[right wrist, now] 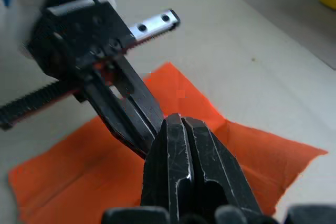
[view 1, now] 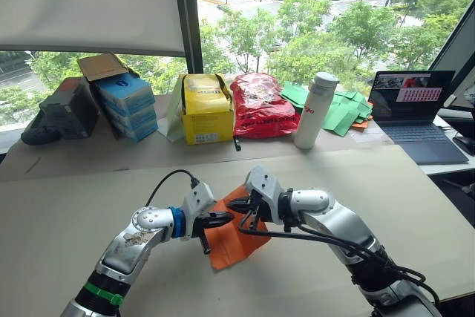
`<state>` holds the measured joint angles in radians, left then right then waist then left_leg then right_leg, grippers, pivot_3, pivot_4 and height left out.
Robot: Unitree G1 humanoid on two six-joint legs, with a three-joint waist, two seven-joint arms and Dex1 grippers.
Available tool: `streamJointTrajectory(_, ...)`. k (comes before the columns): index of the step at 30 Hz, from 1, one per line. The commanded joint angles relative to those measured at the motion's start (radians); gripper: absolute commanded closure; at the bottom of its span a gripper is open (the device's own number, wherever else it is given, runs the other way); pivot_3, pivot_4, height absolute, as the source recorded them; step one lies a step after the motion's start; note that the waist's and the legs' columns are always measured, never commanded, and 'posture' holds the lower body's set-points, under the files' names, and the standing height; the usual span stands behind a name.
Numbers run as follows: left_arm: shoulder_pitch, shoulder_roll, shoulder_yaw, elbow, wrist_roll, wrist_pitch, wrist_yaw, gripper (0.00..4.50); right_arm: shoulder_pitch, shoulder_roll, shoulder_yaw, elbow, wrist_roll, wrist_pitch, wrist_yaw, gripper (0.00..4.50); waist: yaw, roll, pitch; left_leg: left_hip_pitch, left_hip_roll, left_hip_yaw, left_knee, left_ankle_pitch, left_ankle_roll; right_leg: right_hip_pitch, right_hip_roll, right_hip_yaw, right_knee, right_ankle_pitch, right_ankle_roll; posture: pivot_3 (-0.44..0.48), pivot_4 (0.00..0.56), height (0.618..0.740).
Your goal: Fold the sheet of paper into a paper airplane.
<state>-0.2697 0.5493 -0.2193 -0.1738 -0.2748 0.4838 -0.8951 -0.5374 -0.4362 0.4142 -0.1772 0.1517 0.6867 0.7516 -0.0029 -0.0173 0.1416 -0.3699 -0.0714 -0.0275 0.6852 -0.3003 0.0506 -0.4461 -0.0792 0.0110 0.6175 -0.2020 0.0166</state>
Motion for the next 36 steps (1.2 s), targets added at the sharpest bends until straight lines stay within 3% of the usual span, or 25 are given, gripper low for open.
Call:
streamJointTrajectory(1, 0.048, 0.039, 0.011, -0.051, 0.008, -0.004, -0.008, 4.5, 0.023, -0.047, 0.004, 0.007, -0.041, -0.018, 0.008, 4.45, 0.0, 0.0, 0.0, 0.0, 0.0, 0.0, 0.0, 0.0, 0.0, 0.0, 0.0, 0.0, 0.0, 0.0, 0.0, 0.0, 0.15, 0.74)
streamJointTrajectory(8, 0.126, 0.111, 0.014, 0.009, 0.06, -0.067, -0.002, 4.5, 0.088, -0.08, 0.017, 0.011, -0.063, -0.031, 0.03, 4.45, -0.005, 0.0, 0.0, 0.003, 0.001, 0.0, 0.0, 0.0, 0.0, 0.002, 0.0, 0.001, 0.004, 0.0, 0.0, 0.0, 0.15, 0.74)
streamJointTrajectory(12, 0.141, 0.122, 0.007, 0.007, 0.079, -0.074, 0.002, 4.5, 0.105, -0.078, 0.015, 0.018, -0.074, -0.033, 0.019, 4.45, -0.007, 0.0, -0.001, 0.015, 0.001, 0.0, -0.001, -0.004, 0.007, 0.013, 0.0, 0.001, 0.004, -0.001, -0.001, 0.0, 0.15, 0.74)
streamJointTrajectory(20, 0.164, 0.126, 0.004, -0.006, 0.08, -0.07, 0.014, 4.5, 0.117, -0.059, -0.011, 0.011, -0.068, -0.034, -0.008, 4.45, -0.008, -0.001, -0.003, 0.017, 0.002, 0.0, -0.001, -0.004, 0.007, 0.014, 0.001, 0.001, 0.004, -0.001, -0.001, 0.0, 0.15, 0.74)
streamJointTrajectory(30, 0.141, 0.106, 0.0, -0.003, 0.073, -0.083, 0.014, 4.5, 0.06, 0.032, -0.133, 0.088, -0.029, -0.016, -0.067, 1.25, -0.008, -0.001, -0.003, 0.016, 0.001, 0.0, -0.001, -0.004, 0.007, 0.013, 0.001, 0.001, 0.004, -0.001, -0.001, 0.0, 0.15, 0.74)
streamJointTrajectory(36, 0.109, 0.087, -0.003, -0.002, 0.072, -0.074, 0.017, 4.5, 0.023, 0.108, -0.165, 0.183, -0.014, 0.015, -0.094, 1.25, -0.009, -0.001, -0.003, 0.016, 0.001, 0.001, -0.001, -0.004, 0.007, 0.012, 0.001, 0.002, 0.005, 0.0, -0.001, 0.0, 0.15, 0.74)
